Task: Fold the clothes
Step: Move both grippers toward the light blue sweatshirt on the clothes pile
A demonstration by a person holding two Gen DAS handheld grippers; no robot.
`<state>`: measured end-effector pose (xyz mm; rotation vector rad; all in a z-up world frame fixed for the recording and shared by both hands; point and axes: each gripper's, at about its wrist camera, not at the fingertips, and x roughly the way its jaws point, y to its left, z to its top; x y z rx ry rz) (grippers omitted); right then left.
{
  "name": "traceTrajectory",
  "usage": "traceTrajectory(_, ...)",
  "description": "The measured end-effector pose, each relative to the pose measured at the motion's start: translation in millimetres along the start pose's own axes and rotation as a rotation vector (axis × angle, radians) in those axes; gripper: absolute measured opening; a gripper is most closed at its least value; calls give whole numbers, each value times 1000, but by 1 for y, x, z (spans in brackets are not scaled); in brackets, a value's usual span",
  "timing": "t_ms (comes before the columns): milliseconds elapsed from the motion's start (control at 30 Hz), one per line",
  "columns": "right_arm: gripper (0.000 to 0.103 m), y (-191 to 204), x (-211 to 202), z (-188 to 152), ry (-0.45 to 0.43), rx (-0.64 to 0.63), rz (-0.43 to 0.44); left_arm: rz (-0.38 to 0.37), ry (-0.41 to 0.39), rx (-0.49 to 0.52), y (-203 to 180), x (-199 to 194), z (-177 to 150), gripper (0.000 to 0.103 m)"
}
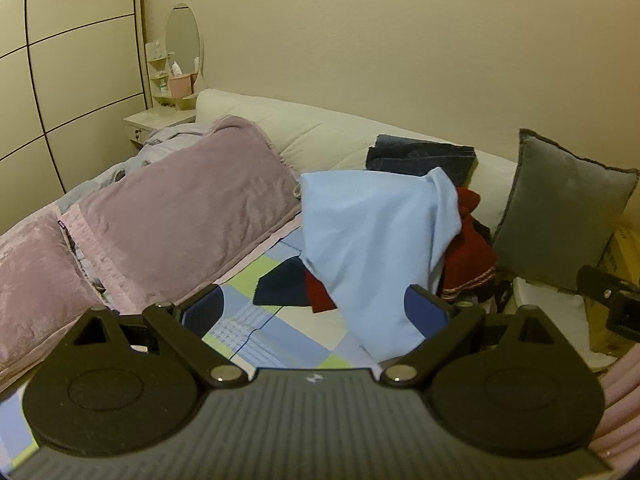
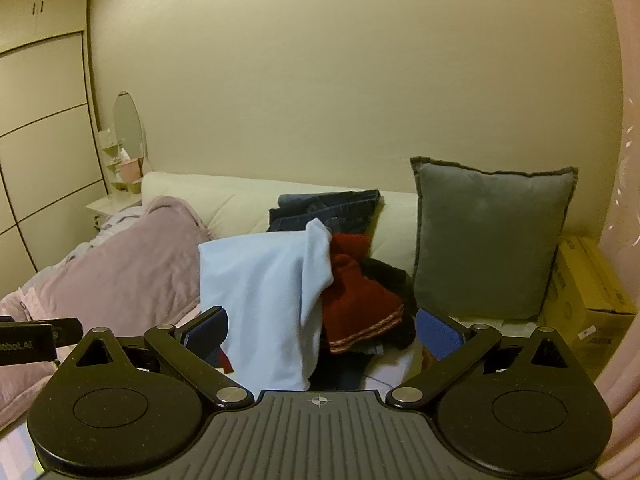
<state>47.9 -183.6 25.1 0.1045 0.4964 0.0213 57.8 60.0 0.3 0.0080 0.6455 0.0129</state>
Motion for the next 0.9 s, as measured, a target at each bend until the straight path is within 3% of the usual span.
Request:
traceTrajectory(233, 102, 9, 11, -5, -16, -1, -6, 19, 25, -10, 16, 15, 2, 96)
traceTrajectory(900, 102, 6, 68, 7, -6, -36, 16, 34, 58, -4, 10, 60, 28, 96)
